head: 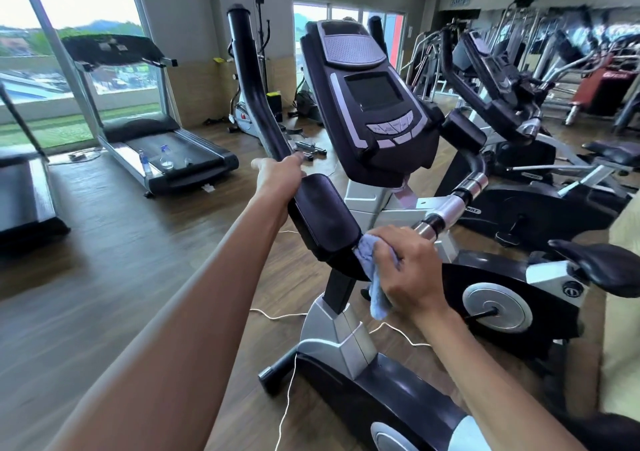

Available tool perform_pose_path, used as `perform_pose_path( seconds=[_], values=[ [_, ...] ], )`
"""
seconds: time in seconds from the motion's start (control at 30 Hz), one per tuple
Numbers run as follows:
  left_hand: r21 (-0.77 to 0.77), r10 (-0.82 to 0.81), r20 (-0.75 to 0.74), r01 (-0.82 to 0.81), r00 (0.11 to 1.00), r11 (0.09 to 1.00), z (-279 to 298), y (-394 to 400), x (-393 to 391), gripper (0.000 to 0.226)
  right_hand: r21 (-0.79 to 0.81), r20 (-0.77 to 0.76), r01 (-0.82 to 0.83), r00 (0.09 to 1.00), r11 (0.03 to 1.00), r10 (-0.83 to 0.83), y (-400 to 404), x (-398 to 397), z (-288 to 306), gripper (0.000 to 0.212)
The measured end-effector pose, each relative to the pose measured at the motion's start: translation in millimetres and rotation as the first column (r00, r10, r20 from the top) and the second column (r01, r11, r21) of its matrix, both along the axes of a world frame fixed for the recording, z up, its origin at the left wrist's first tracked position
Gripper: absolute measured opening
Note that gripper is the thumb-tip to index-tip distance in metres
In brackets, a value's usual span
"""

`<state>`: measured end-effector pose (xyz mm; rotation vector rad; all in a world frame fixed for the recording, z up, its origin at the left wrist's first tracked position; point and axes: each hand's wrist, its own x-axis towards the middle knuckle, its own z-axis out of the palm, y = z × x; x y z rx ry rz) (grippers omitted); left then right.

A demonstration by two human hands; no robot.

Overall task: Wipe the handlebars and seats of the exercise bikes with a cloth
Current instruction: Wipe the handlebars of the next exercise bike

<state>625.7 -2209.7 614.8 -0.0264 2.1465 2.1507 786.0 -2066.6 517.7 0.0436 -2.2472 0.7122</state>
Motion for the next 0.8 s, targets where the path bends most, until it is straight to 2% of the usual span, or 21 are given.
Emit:
perform_pose_path(
  seconds=[0.03, 0.1, 0.13, 0.17, 0.2, 0.23, 0.27, 0.3, 0.33, 0.37, 0.4, 0.43, 0.53, 0.67, 0.7, 0.8],
  values=[
    [0.004, -0.002, 0.001, 0.002, 1.0, 1.0, 1, 0, 2, 0.041, -0.045, -0.046, -0.024, 0.999, 0.999, 0.022, 2, 1, -2, 0.026],
    [0.005, -0.003, 0.001, 0.003, 1.0, 1.0, 2, 0, 3, 0.042, -0.284, -0.067, 0.034, 0.996, 0.958, -0.055, 5, -12, 12, 0.027],
    [0.012, -0.009, 0.003, 0.009, 1.0, 1.0, 2, -1, 2, 0.043, -0.478, -0.037, 0.101, 0.99, 0.873, -0.134, 6, -20, 23, 0.03],
    [0.026, -0.004, 0.003, 0.004, 1.0, 1.0, 2, -1, 3, 0.044, -0.674, 0.0, 0.141, 0.982, 0.725, -0.191, 6, -28, 36, 0.032],
    [0.042, -0.007, 0.011, 0.007, 1.0, 0.999, 1, -2, 3, 0.045, -0.803, -0.004, 0.13, 0.975, 0.581, -0.224, 4, -32, 49, 0.035],
    [0.061, -0.009, 0.023, 0.007, 1.0, 0.998, 0, -2, 2, 0.046, -0.85, -0.052, 0.094, 0.964, 0.518, -0.26, -2, -33, 57, 0.035],
    [0.083, -0.017, 0.039, 0.014, 0.999, 0.996, 0, -1, 2, 0.048, -0.825, -0.13, 0.047, 0.954, 0.563, -0.27, -13, -31, 64, 0.033],
    [0.12, -0.033, 0.055, 0.026, 0.998, 0.992, 1, -1, 3, 0.053, -0.73, -0.219, -0.009, 0.95, 0.683, -0.222, -29, -26, 67, 0.03],
    [0.174, -0.065, 0.071, 0.052, 0.995, 0.983, 1, -2, 2, 0.059, -0.577, -0.263, -0.077, 0.96, 0.813, -0.095, -44, -24, 66, 0.027],
    [0.235, -0.101, 0.089, 0.078, 0.991, 0.969, 0, -3, 1, 0.063, -0.361, -0.236, -0.123, 0.971, 0.924, 0.037, -59, -24, 60, 0.03],
    [0.292, -0.137, 0.088, 0.106, 0.987, 0.951, 0, -4, -3, 0.06, -0.143, -0.184, -0.137, 0.977, 0.98, 0.11, -66, -29, 54, 0.039],
    [0.333, -0.174, 0.072, 0.14, 0.982, 0.932, -1, -5, -6, 0.054, -0.005, -0.135, -0.143, 0.981, 0.99, 0.141, -67, -37, 51, 0.045],
    [0.375, -0.241, 0.027, 0.213, 0.97, 0.902, 3, -11, -19, 0.05, -0.017, -0.064, -0.156, 0.986, 0.988, 0.154, -69, -70, 76, 0.054],
    [0.373, -0.25, 0.105, 0.195, 0.962, 0.907, 18, -14, -31, 0.055, -0.013, 0.015, -0.111, 0.994, 0.994, 0.111, -75, -90, 90, 0.056],
    [0.378, -0.24, 0.12, 0.179, 0.963, 0.909, 22, -16, -34, 0.055, -0.019, -0.006, -0.14, 0.99, 0.99, 0.14, -74, -82, 84, 0.053],
    [0.264, -0.196, 0.097, 0.165, 0.976, 0.95, 35, -24, -43, 0.068, 0.008, -0.086, -0.199, 0.976, 0.98, 0.198, -66, -52, 59, 0.053]
  ],
)
